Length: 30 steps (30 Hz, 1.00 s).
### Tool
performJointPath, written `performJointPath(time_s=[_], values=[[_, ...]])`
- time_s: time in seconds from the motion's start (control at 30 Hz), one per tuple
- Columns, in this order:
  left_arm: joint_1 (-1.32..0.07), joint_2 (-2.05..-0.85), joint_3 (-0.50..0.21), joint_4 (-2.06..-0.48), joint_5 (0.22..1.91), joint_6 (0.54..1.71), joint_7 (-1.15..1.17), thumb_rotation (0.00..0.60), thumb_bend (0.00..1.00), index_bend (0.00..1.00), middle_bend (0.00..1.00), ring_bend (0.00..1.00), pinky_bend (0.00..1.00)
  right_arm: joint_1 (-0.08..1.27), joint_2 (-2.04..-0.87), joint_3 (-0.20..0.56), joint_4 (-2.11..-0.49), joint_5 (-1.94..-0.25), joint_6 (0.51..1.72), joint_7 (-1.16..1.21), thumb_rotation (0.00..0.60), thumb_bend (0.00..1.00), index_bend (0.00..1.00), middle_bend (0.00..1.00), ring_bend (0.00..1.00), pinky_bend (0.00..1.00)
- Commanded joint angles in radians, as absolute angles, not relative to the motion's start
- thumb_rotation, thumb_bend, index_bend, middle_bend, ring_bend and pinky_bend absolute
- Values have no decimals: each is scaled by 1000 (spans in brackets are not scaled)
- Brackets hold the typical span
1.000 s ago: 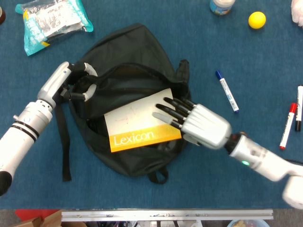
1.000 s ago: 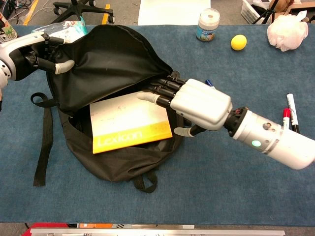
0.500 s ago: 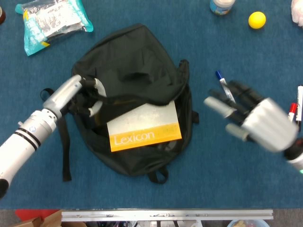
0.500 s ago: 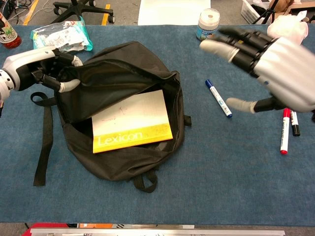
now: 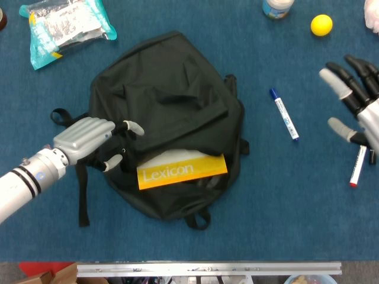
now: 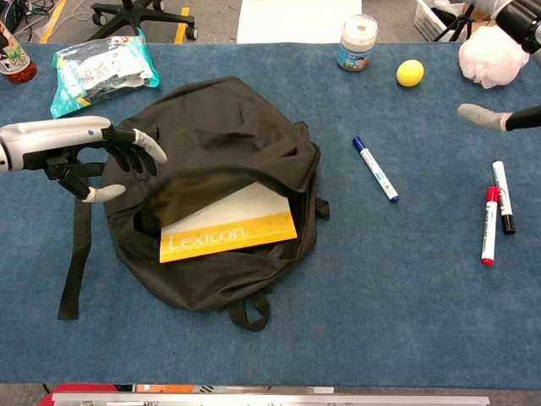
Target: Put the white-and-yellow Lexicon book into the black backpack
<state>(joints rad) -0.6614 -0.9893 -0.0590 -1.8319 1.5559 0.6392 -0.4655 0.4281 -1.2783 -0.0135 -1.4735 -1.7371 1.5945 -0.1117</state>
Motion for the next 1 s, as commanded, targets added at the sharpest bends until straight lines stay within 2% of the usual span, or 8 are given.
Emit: performJointPath(time_s=[0.03, 0.2, 0.37, 0.57, 0.7, 1.0], values=[[-657, -968, -48, -1848, 1546, 656, -463, 600, 409, 210, 328, 283, 267, 418, -1274, -2, -1465, -1722, 1588, -97, 600, 187, 13, 149, 5, 174], [-638, -953, -39, -1847, 1532, 706, -463, 600, 408, 213, 346, 287, 266, 407, -1269, 10, -1455, -1703, 1569, -88, 600, 188, 20, 149, 5, 174], [-571, -1001, -62, -1819, 1465, 853, -442, 600, 407, 236, 349, 296, 267, 391, -1243, 17, -1468, -1670, 1539, -90, 600, 188, 65, 170, 13, 176], [-480, -1086, -88, -1755, 1404, 1056, -355, 600, 407, 276, 355, 301, 279, 362, -1158, 9, -1536, -1587, 1462, -102, 600, 193, 212, 282, 125, 269], [-426, -1135, -87, -1694, 1387, 1159, -287, 600, 407, 297, 355, 301, 279, 332, -1124, 3, -1549, -1524, 1423, -73, 600, 264, 302, 345, 194, 334], [-306, -1185, -56, -1590, 1376, 1321, -200, 600, 407, 310, 356, 301, 279, 240, -1107, -3, -1543, -1477, 1469, -32, 600, 292, 399, 433, 293, 425]])
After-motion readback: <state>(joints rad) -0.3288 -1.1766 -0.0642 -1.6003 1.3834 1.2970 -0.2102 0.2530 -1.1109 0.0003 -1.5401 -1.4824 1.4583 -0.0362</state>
